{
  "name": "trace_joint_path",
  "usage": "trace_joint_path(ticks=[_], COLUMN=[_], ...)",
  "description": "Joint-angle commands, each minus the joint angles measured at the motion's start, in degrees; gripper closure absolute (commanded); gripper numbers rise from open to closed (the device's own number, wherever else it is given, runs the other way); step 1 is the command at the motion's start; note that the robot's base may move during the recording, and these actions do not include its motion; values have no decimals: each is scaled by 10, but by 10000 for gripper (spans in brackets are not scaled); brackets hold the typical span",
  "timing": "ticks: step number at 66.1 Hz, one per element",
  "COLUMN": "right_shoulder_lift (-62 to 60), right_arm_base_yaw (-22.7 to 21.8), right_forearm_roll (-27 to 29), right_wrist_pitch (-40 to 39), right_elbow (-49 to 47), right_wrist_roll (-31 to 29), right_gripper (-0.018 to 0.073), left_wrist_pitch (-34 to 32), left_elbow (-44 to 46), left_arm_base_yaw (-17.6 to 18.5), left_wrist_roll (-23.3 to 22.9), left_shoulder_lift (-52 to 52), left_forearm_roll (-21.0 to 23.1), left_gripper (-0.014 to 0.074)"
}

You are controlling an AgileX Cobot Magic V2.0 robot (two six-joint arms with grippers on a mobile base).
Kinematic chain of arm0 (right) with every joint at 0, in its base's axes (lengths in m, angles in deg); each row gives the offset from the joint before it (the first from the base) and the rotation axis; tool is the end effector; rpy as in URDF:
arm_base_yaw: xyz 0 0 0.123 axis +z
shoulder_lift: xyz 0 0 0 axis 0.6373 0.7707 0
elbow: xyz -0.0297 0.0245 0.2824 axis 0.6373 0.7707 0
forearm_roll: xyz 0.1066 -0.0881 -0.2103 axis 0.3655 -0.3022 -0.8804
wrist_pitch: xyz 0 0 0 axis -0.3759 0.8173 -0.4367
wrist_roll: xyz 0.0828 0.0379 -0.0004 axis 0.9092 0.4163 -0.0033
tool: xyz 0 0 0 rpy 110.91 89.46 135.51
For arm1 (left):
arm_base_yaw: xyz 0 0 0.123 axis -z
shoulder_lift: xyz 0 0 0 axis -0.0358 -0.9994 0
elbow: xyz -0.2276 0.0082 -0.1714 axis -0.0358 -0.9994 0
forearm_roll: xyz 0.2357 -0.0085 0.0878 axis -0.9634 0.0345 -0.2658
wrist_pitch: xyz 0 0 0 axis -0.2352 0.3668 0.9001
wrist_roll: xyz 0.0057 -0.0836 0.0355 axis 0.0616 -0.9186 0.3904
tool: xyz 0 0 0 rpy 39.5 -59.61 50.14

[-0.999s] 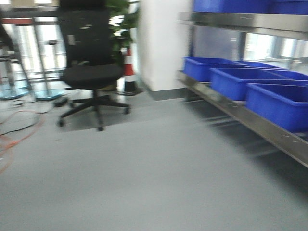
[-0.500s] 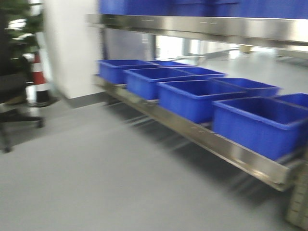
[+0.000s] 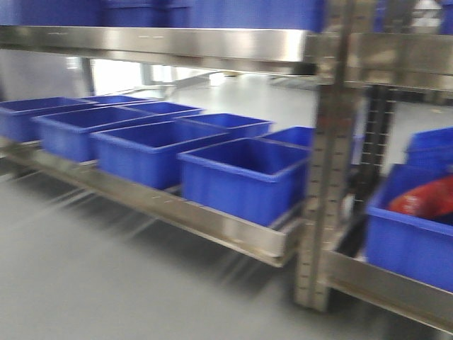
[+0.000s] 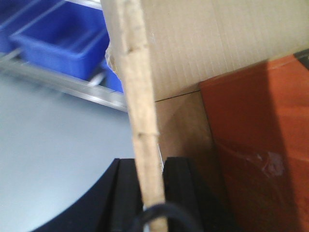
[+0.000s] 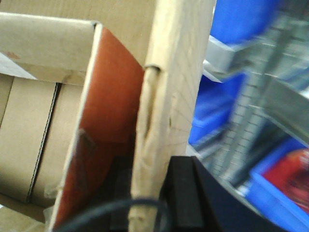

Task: Stack two boxes on right shelf middle
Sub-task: 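Turn and drive toward the steel shelf rack with blue bins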

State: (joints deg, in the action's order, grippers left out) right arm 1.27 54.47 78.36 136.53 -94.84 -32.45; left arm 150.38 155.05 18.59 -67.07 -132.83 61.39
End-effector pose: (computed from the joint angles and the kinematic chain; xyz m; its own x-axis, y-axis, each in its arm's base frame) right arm 0.2372 0.0789 0.5175 -0.4266 -0.1150 -0.8971 -0.3992 0.9140 0.0727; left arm 0.2747 -0.0913 0.5267 -0.5485 0.0731 -0.8330 0.1843 0.9822 -0.0352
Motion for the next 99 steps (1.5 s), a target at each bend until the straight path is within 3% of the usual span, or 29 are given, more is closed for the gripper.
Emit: trace_joint_path(ticks=[1, 99], right_shoulder_lift=[-9, -9], right_arm_base_yaw=[-4, -4], right_forearm_roll=[-10, -10], right_wrist_pitch=[-38, -38], right_elbow=[-6, -6], right_wrist_roll=[-10, -10], right_gripper=[711, 711], left_wrist_pitch=[-16, -16], left_elbow=[6, 6], left_arm_base_yaw=[-1, -1], left_wrist_roll=[5, 5], left_shoulder_lift=[3, 3], left_forearm_roll=[-21, -21], left_gripper=[708, 708])
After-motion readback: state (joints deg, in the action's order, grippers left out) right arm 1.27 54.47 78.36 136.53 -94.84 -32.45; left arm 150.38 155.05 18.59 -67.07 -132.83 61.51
